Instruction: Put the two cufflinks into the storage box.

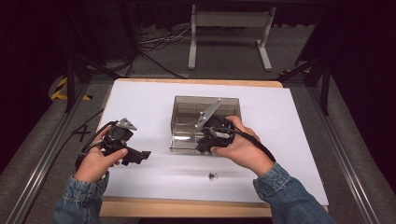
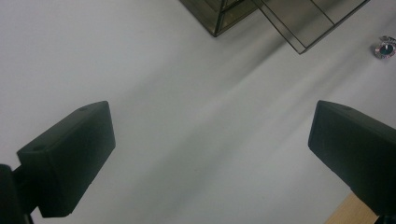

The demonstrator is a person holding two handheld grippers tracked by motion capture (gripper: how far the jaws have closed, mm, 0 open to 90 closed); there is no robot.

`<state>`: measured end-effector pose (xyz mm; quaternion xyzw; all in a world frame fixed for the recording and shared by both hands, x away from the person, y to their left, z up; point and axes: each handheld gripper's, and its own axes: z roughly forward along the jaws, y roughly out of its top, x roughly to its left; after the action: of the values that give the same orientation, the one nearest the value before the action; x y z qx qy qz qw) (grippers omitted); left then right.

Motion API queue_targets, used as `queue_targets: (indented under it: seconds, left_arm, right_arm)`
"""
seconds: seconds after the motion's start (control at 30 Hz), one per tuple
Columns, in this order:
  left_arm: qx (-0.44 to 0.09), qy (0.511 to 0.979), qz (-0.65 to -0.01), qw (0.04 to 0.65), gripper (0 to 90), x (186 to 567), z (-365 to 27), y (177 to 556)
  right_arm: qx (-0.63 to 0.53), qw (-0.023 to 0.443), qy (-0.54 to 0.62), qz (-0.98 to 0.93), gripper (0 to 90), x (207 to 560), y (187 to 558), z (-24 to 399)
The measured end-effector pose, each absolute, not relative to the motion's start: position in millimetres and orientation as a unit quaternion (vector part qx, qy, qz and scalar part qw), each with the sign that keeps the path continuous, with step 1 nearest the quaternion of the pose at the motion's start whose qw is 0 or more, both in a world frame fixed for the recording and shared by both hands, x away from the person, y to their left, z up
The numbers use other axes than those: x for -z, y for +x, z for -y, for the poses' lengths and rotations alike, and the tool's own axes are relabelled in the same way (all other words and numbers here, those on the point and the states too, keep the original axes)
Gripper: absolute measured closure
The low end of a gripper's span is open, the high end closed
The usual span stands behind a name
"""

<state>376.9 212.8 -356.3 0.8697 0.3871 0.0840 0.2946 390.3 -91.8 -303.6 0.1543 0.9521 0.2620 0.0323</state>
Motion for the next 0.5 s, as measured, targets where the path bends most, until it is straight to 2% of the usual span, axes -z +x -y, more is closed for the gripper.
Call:
queue_targets:
  seconds: [0.5]
  left_arm:
    - [-0.081, 0.869, -0.388, 0.295, 1.5, 357.0, -212.6, 377.3]
  right_arm:
    - [-0.241, 0.043, 0.192, -0.950, 73.4, 302.8, 409.0, 88.1]
